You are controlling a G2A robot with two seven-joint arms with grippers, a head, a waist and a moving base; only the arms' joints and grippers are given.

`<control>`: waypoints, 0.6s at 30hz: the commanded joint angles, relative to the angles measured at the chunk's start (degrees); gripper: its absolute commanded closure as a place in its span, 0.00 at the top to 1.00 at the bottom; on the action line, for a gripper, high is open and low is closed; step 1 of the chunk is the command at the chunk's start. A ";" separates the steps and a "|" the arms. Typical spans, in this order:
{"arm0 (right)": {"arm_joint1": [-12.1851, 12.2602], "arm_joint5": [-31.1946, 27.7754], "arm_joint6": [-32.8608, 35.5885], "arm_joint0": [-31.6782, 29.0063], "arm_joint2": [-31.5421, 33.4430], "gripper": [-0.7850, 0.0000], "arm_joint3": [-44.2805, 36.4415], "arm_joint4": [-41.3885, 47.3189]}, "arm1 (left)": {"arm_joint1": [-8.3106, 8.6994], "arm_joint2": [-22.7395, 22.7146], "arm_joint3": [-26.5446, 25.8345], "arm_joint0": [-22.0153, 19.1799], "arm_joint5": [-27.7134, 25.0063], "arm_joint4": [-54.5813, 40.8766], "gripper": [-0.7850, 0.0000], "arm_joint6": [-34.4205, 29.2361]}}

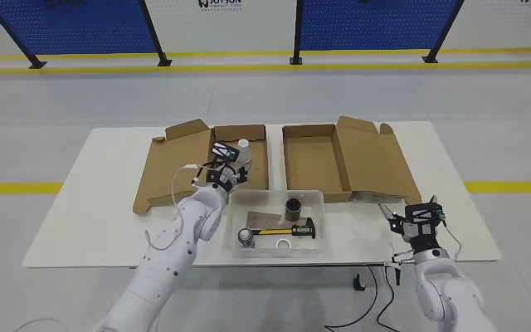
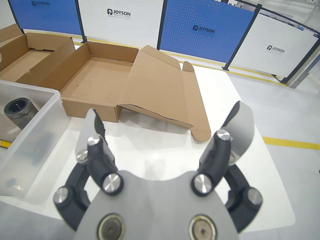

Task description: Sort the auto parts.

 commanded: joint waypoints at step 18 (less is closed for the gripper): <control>0.00 0.00 0.00 0.00 0.00 1.00 0.00 0.00 | -3.27 2.48 19.26 -8.94 1.45 -3.33 0.00 4.12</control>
